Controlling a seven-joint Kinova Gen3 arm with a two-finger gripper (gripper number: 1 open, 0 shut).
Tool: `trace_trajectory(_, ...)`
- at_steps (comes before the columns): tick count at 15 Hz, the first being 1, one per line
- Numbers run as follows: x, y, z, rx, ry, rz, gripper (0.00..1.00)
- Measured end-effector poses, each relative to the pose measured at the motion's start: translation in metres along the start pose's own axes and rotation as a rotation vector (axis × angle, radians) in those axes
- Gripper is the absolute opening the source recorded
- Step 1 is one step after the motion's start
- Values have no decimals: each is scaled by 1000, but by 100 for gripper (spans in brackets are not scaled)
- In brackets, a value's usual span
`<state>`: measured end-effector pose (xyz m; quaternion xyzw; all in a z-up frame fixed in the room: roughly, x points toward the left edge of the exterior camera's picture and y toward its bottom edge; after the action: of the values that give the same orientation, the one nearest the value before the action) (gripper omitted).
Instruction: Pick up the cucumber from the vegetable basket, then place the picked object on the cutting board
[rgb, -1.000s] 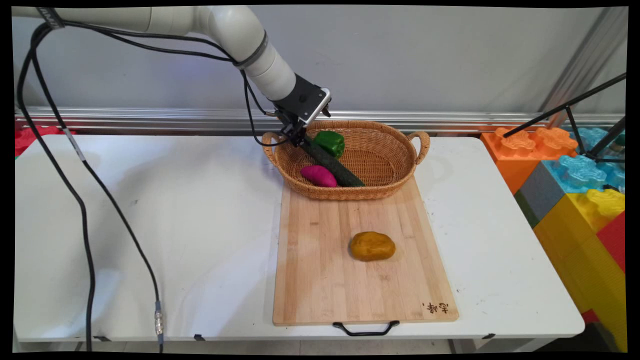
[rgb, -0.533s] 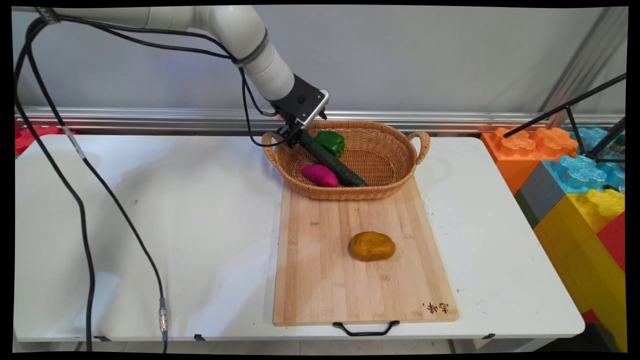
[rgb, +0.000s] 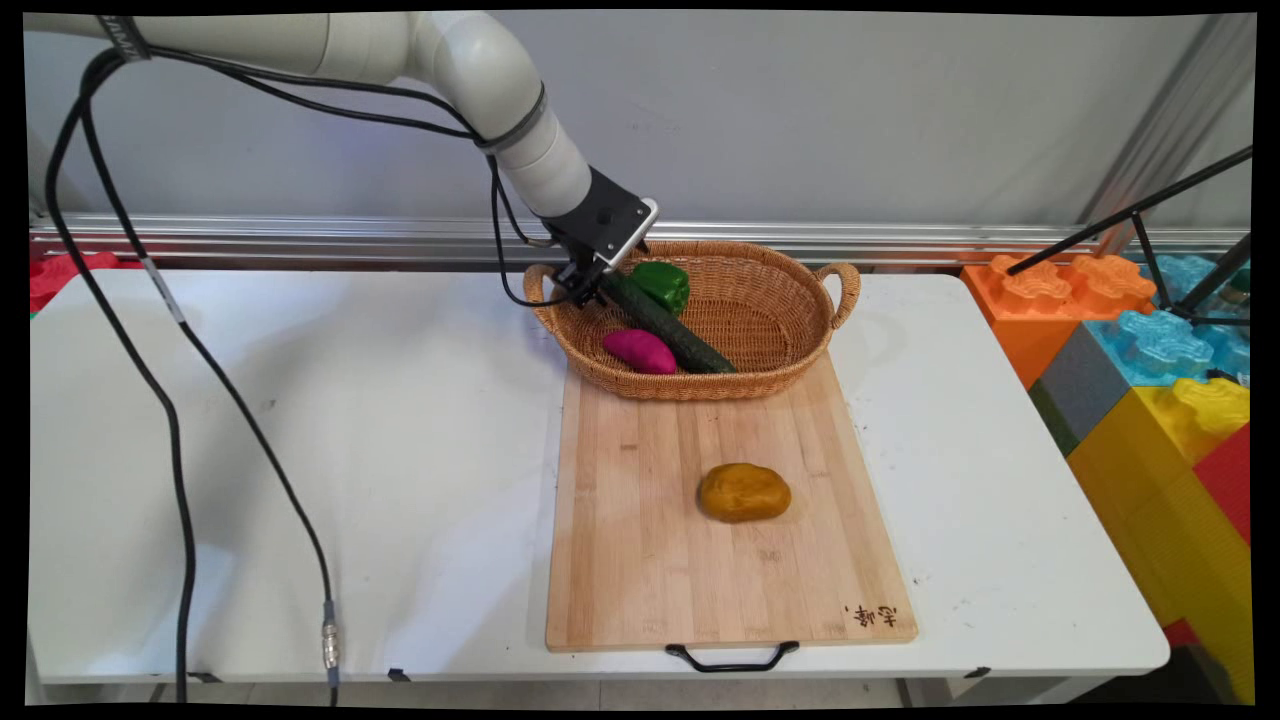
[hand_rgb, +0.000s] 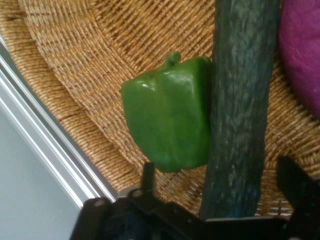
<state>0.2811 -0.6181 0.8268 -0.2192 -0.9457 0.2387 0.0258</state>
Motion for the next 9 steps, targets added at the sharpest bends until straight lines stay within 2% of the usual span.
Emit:
trace_trajectory(1,0,1,1,-3,-1,-2,100)
trace_trajectory(2,0,1,2,-5,-1,-4,0)
trace_trajectory(9,2,8,2,-24,3,-23,0)
